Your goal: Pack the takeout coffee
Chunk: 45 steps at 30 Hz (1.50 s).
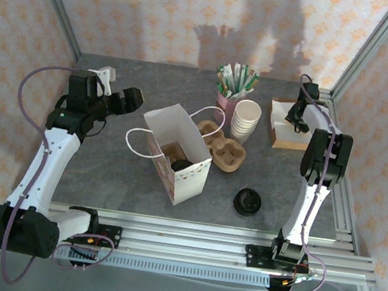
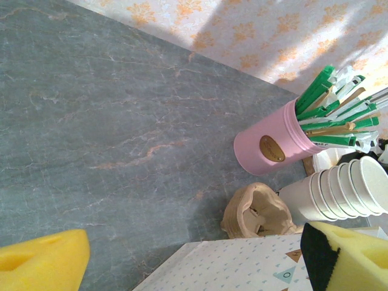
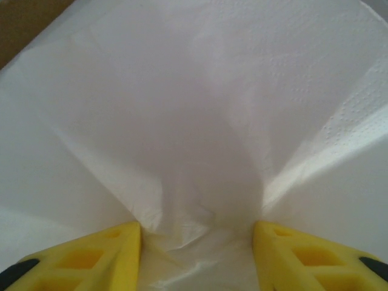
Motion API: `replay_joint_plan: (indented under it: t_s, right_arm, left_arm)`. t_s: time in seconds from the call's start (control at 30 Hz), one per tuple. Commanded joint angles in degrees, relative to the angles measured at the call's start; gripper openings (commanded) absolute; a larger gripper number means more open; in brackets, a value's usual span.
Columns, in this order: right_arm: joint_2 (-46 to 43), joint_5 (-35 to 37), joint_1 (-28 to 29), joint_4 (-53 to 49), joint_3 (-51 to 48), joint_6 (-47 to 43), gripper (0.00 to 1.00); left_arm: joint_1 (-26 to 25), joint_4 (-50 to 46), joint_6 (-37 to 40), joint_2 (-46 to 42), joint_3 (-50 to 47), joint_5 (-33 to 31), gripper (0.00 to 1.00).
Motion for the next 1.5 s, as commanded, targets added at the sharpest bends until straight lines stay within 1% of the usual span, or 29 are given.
replay_joint_plan:
  t_s: [0.0, 0.2, 0.33, 0.5, 0.57, 0.7, 0.77, 0.9, 1.07, 1.2, 1.33, 1.4, 1.47]
  right_arm:
    - [-0.17, 2.08, -0.06, -2.33, -0.23, -0.22, 0.52]
    - [-0.72, 0.80, -0.03, -1.71, -1.06, 0.58, 0.52]
    - [-0.35, 0.25, 0.03, -0.87, -2.22, 1.11, 0.47]
    - [-0.41, 0.71, -0.04, -0.61, -2.67, 1.46, 0.34]
    - [-0.83, 0.91, -0.05, -1.59, -1.87, 1.12, 0.31]
    - [-3.78, 2.22, -0.03, -0.14, -2.97, 1.43, 0.23]
    - [-5.26, 2.07, -0.06, 0.91, -3.82, 1.76, 0.20]
    - [-7.98, 2.06, -0.05, 1.66, -4.60, 2.11, 0.10]
    - [-11.53, 2.14, -0.02, 2.69, -5.52, 2.85, 0.00]
    - [-15.14, 2.24, -0.02, 4.23, -6.78, 3.67, 0.00]
    - [-19.95, 0.61, 0.03, 7.14, -9.02, 4.81, 0.00]
    - [-23.07, -1.68, -0.07, 9.34, -10.64, 6.03, 0.00]
    - [-26.54, -6.45, 0.04, 12.15, -12.55, 8.07, 0.00]
  left_arm:
    - [-0.42, 0.45, -0.50, 0.32, 1.67, -0.47, 0.91]
    - [-0.35, 0.50, -0.53, 0.09, 1.63, -0.47, 0.91]
    - [-0.44, 0.46, -0.52, 0.13, 1.63, -0.47, 0.92]
    - [-0.44, 0.44, -0.50, 0.23, 1.63, -0.47, 0.91]
    - [-0.42, 0.51, -0.43, 0.23, 1.63, -0.47, 0.92]
    - [-0.44, 0.50, -0.52, 0.29, 1.63, -0.47, 0.91]
    - [-0.42, 0.48, -0.46, 0.31, 1.64, -0.47, 0.91]
    - [-0.47, 0.59, -0.45, 0.23, 1.59, -0.47, 0.92]
    - [-0.53, 0.59, -0.48, 0.25, 1.63, -0.43, 0.91]
    - [-0.53, 0.56, -0.37, 0.09, 1.63, -0.43, 0.92]
    - [-0.53, 0.58, -0.51, 0.13, 1.63, -0.38, 0.92]
    - [-0.52, 0.68, -0.67, 0.16, 1.63, -0.29, 0.91]
    - [-0.49, 0.68, -0.61, 0.09, 1.63, -0.22, 0.91]
